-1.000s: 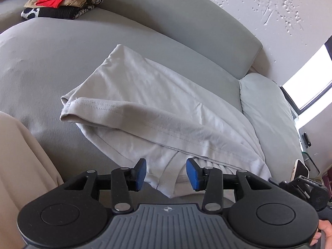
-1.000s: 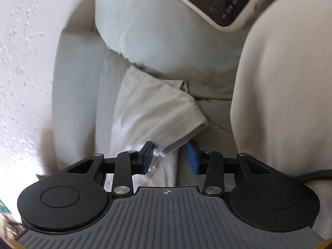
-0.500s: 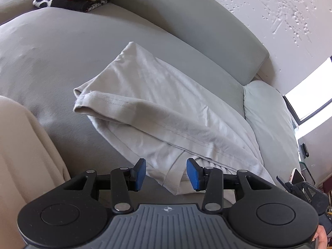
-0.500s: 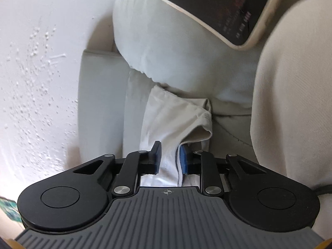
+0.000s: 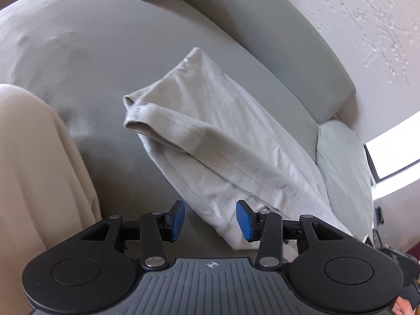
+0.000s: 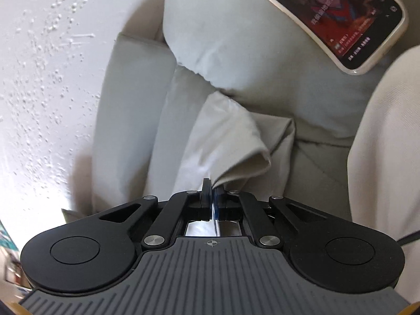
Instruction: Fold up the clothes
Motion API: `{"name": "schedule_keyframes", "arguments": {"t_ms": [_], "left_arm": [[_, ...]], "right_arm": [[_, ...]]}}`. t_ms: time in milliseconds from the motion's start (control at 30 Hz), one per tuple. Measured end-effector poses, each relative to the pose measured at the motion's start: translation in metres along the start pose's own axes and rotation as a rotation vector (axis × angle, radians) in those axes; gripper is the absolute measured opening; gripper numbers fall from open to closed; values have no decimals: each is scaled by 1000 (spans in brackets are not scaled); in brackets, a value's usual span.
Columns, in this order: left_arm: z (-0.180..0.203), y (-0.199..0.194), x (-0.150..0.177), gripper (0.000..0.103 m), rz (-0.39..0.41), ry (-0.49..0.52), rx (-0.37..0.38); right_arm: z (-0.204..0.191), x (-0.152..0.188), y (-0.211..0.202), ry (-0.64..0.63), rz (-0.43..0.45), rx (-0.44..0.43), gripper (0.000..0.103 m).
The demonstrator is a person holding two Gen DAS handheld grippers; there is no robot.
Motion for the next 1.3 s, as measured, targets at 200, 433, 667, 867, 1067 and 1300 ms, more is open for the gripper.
{"name": "schedule_keyframes", "arguments": {"t_ms": [200,433,667,867,1067,1300], "left_arm": [[-22,-11,-11,41,98,-139,-13],[-48,-26,-26,40,224,-303,10],[-57,-17,-27,9,177,-403,72],[-54,-22,-29,0,187,-402,86],[-51,-40,-45,0,137,-455,152],[-38,-45,-49,0,13,-304,-94]], "right_arm": [[1,-8,1,93,-40,-44,2],[0,-7,9,53,-59,-25,2],[-6,-8,12,6,-58,-9,2],[-11,-11,10,-16,-47,14,2],[-18,-21,1,17,-66,22,2],[-22,-18,1,-161,-81,261,2]]}}
Point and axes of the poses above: each gripper's, at about its wrist camera, not at the fingertips, and y roughly the way its jaws point, z to its right, x to its underside, the point moved 1 cm from there along y, roughly the way its jaws point, and after that the axes turned 7 degrees about -z, right-handed, at the moved point
